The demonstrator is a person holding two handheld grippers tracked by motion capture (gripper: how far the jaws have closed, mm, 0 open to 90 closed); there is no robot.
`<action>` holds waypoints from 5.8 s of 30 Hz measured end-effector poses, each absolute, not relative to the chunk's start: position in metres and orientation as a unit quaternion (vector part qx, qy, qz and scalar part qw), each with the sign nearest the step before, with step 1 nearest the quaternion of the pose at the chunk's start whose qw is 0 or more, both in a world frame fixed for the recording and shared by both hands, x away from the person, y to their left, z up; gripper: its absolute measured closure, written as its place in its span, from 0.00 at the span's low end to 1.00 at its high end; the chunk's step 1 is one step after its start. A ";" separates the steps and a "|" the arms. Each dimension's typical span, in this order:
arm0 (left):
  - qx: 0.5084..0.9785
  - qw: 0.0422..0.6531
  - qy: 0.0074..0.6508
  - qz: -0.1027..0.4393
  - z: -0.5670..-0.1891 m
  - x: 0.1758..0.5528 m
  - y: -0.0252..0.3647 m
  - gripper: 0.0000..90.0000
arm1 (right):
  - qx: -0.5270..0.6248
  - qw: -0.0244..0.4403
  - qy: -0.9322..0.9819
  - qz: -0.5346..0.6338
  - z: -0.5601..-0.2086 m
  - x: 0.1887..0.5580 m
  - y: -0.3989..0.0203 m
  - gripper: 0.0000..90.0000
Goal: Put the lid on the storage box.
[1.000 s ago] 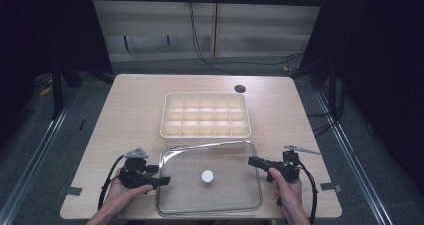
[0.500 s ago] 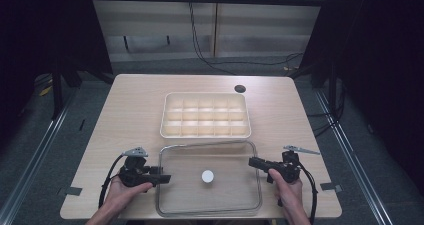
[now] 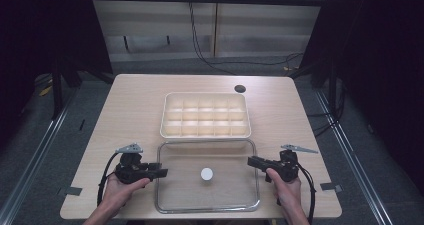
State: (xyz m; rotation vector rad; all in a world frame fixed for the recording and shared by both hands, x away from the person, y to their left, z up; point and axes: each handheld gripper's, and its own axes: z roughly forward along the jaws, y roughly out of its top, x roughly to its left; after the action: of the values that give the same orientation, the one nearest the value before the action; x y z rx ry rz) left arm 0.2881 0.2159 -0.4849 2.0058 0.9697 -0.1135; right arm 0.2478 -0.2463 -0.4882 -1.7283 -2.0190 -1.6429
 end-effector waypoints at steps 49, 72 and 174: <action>0.780 0.502 0.373 0.017 -0.440 0.281 0.230 0.79 | -0.535 -0.055 -0.654 -0.532 -0.451 0.248 -0.232 0.76; 0.761 0.531 0.371 0.029 -0.411 0.295 0.240 0.83 | -0.520 -0.061 -0.650 -0.551 -0.428 0.266 -0.226 0.75; 0.755 0.501 0.418 0.068 -0.368 0.413 0.212 0.79 | -0.562 -0.086 -0.630 -0.529 -0.372 0.388 -0.234 0.75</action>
State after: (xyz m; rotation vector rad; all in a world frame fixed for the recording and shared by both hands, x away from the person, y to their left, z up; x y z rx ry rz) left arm 0.4129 0.2120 -0.3682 1.8245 1.0109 0.1643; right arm 0.3877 -0.2337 -0.3718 -1.8679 -2.0962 -1.7602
